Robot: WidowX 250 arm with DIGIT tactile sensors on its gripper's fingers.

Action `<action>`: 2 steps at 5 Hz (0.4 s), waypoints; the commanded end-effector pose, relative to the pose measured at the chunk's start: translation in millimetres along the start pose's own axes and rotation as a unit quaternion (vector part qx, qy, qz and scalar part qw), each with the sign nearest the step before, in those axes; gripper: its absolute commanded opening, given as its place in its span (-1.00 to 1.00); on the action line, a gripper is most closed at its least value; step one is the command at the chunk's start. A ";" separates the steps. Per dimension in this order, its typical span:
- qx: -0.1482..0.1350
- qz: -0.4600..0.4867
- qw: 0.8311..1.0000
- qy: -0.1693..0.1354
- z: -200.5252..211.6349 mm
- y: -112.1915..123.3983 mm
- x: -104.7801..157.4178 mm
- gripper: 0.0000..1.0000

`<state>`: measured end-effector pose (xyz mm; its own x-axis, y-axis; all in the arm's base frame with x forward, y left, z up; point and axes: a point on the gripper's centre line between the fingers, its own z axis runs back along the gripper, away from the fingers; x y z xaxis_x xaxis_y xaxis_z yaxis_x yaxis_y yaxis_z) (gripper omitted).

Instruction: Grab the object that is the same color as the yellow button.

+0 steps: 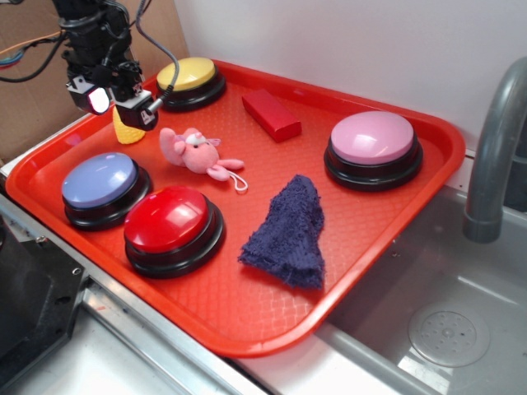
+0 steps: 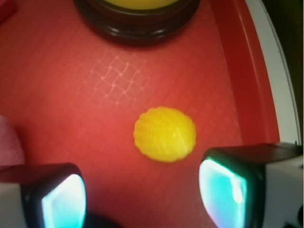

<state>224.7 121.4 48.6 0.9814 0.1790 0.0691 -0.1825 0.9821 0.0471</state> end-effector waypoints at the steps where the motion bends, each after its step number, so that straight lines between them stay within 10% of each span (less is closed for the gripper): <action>1: 0.013 0.007 1.000 -0.016 -8.1 19.0 13.6 1.00; 2: -0.022 0.001 1.000 -0.017 -26.3 17.2 16.6 1.00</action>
<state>234.8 134.1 15.7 0.9819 0.1782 0.0643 -0.1780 0.9840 -0.0086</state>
